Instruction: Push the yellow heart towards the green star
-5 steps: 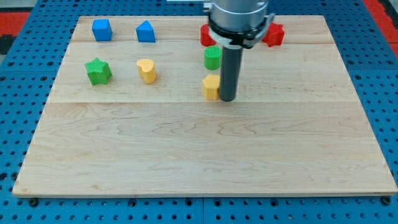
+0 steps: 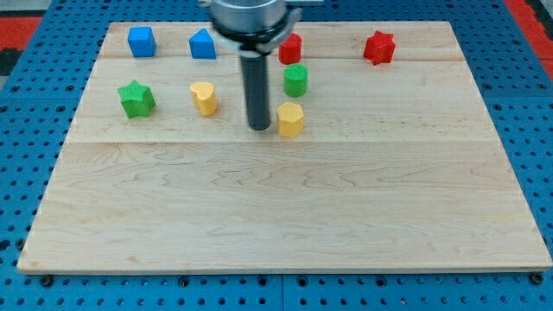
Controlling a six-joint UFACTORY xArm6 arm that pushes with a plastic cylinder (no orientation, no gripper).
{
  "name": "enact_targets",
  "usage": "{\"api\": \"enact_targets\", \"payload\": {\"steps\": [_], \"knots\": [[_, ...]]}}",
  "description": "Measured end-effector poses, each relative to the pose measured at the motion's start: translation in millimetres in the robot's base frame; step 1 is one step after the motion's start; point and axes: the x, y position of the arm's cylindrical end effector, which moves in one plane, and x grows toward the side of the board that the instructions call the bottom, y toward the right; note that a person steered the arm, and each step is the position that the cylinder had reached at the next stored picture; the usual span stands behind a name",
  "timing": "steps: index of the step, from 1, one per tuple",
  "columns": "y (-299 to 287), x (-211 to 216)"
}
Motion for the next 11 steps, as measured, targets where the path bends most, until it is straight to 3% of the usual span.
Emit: {"api": "enact_targets", "payload": {"steps": [1,2,3,5,6,7,9,10,11], "knots": [[-3,-48],[-37,-60],[-55,-33],[-79,-65],[-61,-91],[-80,-84],[-83,-27],[-70,-47],[-89,-95]]}}
